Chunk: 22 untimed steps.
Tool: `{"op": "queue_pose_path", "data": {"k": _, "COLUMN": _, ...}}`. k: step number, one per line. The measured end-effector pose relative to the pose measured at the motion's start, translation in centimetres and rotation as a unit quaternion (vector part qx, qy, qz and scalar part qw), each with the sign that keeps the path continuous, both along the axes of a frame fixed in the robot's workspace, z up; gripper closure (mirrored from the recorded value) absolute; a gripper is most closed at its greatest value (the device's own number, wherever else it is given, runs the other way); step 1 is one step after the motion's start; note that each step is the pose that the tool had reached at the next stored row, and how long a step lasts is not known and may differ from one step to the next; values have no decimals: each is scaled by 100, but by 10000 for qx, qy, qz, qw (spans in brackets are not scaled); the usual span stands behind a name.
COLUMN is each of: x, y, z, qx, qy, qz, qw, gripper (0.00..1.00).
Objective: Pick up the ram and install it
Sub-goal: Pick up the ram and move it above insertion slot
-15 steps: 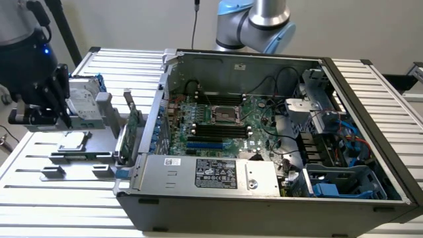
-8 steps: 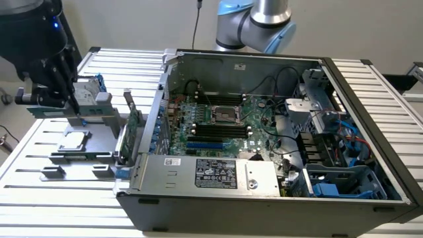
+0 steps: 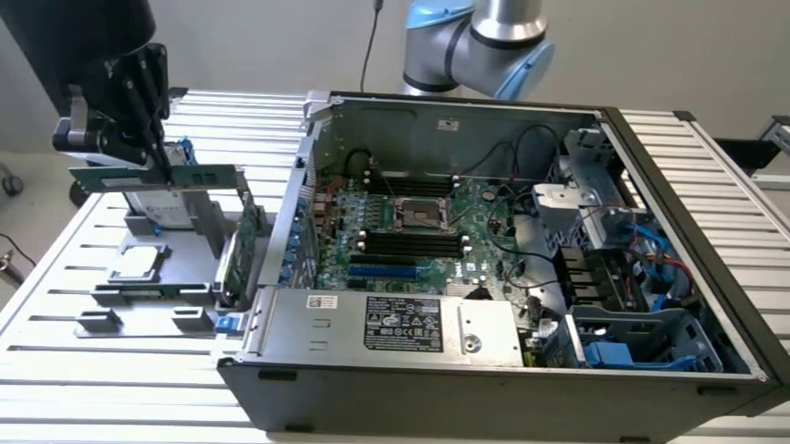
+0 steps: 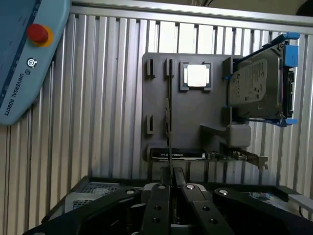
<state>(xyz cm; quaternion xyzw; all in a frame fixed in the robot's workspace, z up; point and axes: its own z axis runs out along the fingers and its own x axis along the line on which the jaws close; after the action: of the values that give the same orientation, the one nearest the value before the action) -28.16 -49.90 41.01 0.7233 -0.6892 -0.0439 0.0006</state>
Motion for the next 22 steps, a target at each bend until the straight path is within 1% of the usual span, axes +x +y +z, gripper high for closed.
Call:
{"op": "queue_pose_path", "data": {"k": 5, "x": 210, "y": 36, "z": 26, "qx": -1, "qy": 0, "qz": 1, "qw": 10000, "gripper": 86}}
{"op": "queue_pose_path", "data": {"k": 15, "x": 649, "y": 119, "z": 30, "qx": -1, "qy": 1, "qz": 0, "qw": 10000, "gripper": 86}}
{"op": "queue_pose_path", "data": {"k": 22, "x": 966, "y": 160, "z": 30, "qx": -1, "qy": 1, "qz": 0, "qw": 10000, "gripper": 86}}
